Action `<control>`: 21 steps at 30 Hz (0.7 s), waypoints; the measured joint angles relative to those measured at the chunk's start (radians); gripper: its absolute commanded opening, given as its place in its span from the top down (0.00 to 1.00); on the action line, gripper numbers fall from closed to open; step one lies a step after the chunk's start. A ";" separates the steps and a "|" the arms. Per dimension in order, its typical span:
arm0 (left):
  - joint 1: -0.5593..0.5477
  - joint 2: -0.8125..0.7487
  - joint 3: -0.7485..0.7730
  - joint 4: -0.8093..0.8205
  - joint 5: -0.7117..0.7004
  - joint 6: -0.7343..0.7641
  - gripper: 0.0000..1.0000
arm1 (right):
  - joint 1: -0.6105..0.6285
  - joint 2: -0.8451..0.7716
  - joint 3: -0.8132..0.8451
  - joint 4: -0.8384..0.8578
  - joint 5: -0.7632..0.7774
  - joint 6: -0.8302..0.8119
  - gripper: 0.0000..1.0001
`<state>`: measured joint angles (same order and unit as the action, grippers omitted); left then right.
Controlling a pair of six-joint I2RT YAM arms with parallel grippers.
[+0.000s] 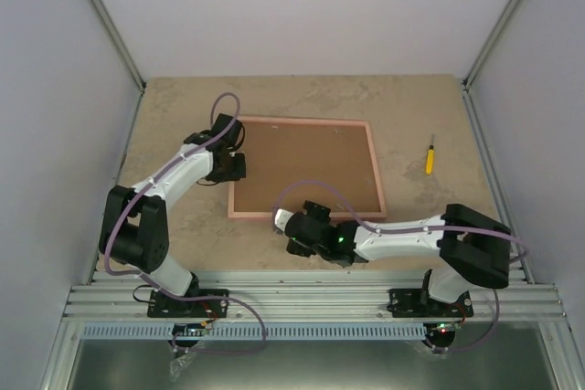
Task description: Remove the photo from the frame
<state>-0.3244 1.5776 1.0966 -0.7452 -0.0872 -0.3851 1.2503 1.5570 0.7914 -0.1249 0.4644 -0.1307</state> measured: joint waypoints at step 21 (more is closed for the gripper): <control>0.021 0.009 0.095 -0.085 0.042 0.024 1.00 | 0.027 0.255 -0.010 0.390 0.467 -0.256 0.26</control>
<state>-0.3035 1.5867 1.1915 -0.8299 -0.0448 -0.3614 1.2770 1.8118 0.7818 0.2653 0.9318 -0.3870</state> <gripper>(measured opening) 0.177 0.795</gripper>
